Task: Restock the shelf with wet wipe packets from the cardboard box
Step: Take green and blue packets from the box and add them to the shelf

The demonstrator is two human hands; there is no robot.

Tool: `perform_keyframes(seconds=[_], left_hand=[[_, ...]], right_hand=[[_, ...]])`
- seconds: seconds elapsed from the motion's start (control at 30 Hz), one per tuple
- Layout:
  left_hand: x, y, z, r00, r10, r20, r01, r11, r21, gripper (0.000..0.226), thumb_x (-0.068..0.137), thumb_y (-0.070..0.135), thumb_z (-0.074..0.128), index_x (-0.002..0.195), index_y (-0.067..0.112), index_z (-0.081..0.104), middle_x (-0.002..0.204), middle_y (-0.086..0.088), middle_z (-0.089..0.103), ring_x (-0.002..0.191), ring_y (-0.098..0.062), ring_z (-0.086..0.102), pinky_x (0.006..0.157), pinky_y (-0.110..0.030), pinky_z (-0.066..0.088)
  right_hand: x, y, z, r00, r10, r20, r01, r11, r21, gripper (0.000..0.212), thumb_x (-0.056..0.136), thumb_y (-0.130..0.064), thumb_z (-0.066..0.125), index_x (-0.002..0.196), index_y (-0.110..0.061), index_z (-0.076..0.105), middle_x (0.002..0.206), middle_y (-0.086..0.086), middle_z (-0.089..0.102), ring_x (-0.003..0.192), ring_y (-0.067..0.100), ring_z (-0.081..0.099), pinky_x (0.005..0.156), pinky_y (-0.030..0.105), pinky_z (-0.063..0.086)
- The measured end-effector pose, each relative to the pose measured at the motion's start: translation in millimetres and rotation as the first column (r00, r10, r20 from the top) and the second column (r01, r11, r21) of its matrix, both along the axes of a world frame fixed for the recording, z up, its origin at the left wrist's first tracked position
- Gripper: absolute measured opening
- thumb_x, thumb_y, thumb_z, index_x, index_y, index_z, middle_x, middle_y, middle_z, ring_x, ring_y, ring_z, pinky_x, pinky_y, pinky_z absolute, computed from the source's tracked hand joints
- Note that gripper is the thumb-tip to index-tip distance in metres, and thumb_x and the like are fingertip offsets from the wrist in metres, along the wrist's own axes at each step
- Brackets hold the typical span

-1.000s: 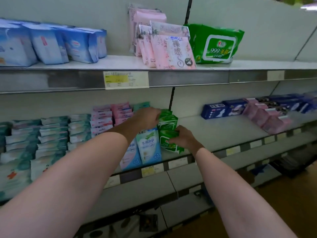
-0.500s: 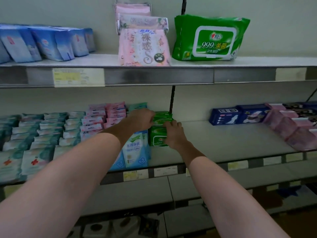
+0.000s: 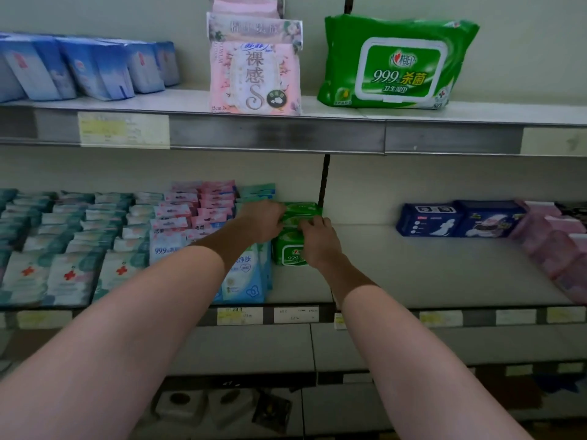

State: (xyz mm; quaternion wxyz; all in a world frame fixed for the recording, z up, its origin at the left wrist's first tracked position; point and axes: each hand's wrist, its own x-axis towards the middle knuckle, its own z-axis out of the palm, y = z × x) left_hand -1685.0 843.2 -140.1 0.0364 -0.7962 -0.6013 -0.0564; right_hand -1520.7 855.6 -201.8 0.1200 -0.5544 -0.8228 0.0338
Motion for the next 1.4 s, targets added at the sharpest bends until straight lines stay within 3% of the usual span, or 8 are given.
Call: perform_keyframes(seconds=[0.27,0.5,0.67,0.9,1.03,1.17,1.27,1.4], left_hand=[[-16.1,-23.7,9.6,0.997,0.031,0.065,-0.039,0.993,0.115,0.019,0.098,0.025,0.044,0.082,0.014,0.045,0.088,-0.005,0.053,0.082,-0.024,0.054,0.065,-0.032,0.042],[-60.7,-59.9,18.9,0.997,0.074,-0.011,-0.072,0.991,0.109,0.015,0.095,0.025,0.045,0.093,0.012,0.052,0.102,-0.013,0.062,0.092,-0.032,0.061,0.068,-0.034,0.044],[-103.1,-100.1,24.9,0.992,0.128,0.001,-0.127,0.990,0.057,0.020,0.093,0.024,0.048,0.107,0.012,0.056,0.111,-0.014,0.061,0.100,-0.033,0.059,0.072,-0.035,0.044],[-164.8,-174.9,8.9,0.969,0.232,-0.089,-0.236,0.971,-0.042,0.026,0.095,0.027,0.046,0.116,0.015,0.053,0.122,-0.012,0.059,0.110,-0.030,0.057,0.082,-0.037,0.043],[-194.0,-218.6,3.1,0.942,0.303,-0.146,-0.319,0.942,-0.106,0.026,0.096,0.029,0.046,0.118,0.016,0.052,0.120,-0.010,0.059,0.109,-0.030,0.056,0.081,-0.036,0.041],[-231.7,-269.5,-13.9,0.929,0.360,-0.085,-0.368,0.923,-0.115,0.031,0.092,0.030,0.055,0.120,0.016,0.053,0.122,-0.012,0.058,0.110,-0.031,0.057,0.081,-0.036,0.043],[-258.2,-305.5,-31.0,0.909,0.416,-0.032,-0.416,0.895,-0.159,0.023,0.089,0.028,0.056,0.109,0.016,0.056,0.111,-0.010,0.061,0.100,-0.031,0.060,0.078,-0.035,0.048],[-298.5,-345.8,-59.2,0.872,0.489,-0.031,-0.484,0.849,-0.212,0.015,0.090,0.028,0.051,0.100,0.017,0.055,0.109,-0.008,0.063,0.098,-0.029,0.060,0.077,-0.036,0.049]], right_hand=[[-13.2,-14.5,10.1,0.995,-0.037,0.089,0.039,0.999,-0.026,0.071,0.084,-0.028,0.070,0.146,-0.014,0.038,0.142,0.017,0.042,0.131,0.035,0.033,0.110,0.042,0.030],[-55.2,-46.4,35.6,0.980,-0.059,-0.190,0.072,0.995,0.065,0.039,0.087,-0.016,0.062,0.125,-0.009,0.055,0.125,0.017,0.054,0.118,0.036,0.044,0.098,0.038,0.038],[-90.9,-85.6,52.2,0.936,0.042,-0.350,-0.027,0.999,0.047,0.040,0.082,0.000,0.061,0.121,-0.006,0.056,0.121,0.015,0.050,0.117,0.032,0.046,0.096,0.038,0.044],[-170.9,-164.0,44.9,0.963,0.074,-0.259,-0.094,0.993,-0.065,0.042,0.084,-0.003,0.061,0.125,-0.010,0.052,0.130,0.013,0.046,0.124,0.031,0.042,0.102,0.038,0.041],[-211.5,-201.8,36.4,0.979,0.102,-0.174,-0.129,0.980,-0.153,0.040,0.086,-0.009,0.063,0.124,-0.014,0.049,0.128,0.010,0.046,0.123,0.029,0.041,0.099,0.040,0.043],[-244.5,-238.3,24.3,0.974,0.162,-0.158,-0.186,0.971,-0.153,0.038,0.084,-0.011,0.064,0.120,-0.014,0.052,0.124,0.011,0.048,0.119,0.029,0.043,0.095,0.039,0.044],[-270.3,-264.1,11.8,0.965,0.213,-0.153,-0.237,0.958,-0.161,0.036,0.083,-0.012,0.063,0.118,-0.013,0.054,0.122,0.013,0.050,0.117,0.031,0.046,0.095,0.038,0.045],[-314.2,-291.3,-7.5,0.950,0.273,-0.155,-0.309,0.898,-0.313,0.039,0.086,-0.013,0.060,0.125,-0.016,0.052,0.117,0.007,0.053,0.115,0.028,0.052,0.091,0.034,0.047]])
